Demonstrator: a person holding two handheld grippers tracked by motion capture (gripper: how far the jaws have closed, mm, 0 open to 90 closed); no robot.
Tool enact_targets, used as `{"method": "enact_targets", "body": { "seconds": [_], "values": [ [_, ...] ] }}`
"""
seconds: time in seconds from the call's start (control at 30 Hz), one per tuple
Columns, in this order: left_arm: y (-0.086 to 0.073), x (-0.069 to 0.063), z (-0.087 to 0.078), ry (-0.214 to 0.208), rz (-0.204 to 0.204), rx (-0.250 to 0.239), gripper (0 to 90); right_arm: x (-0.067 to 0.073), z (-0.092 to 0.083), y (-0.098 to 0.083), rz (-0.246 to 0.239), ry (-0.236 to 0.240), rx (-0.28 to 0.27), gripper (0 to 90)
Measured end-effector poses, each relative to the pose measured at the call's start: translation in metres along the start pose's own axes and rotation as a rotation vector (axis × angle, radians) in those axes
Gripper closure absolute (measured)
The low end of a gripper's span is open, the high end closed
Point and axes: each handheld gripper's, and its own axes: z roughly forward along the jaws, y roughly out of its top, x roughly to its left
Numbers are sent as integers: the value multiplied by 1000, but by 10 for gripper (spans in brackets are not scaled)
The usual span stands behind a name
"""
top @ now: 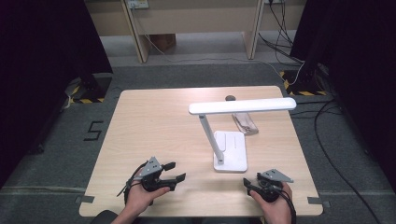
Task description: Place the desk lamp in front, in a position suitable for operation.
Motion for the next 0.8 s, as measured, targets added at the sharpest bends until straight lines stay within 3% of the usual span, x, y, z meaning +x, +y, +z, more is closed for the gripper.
{"method": "enact_targets", "body": {
  "seconds": [0.17,0.3,0.37,0.57,0.67,0.8],
  "values": [
    [1,0,3,2,-12,-15,342,0,0,-1,-1,-5,-13,378],
    [12,-3,9,-17,-22,-40,379,-3,0,2,-2,-16,4,499],
    [15,-4,11,-23,-21,-44,383,-4,0,4,6,-13,10,513],
    [45,-10,29,-36,34,-60,373,-5,3,26,0,-52,-51,578],
    [67,-17,40,-42,80,-78,379,-4,9,34,17,-59,-61,591],
    [80,-22,49,-47,99,-87,374,-3,19,39,27,-63,-63,588]
  ]
}}
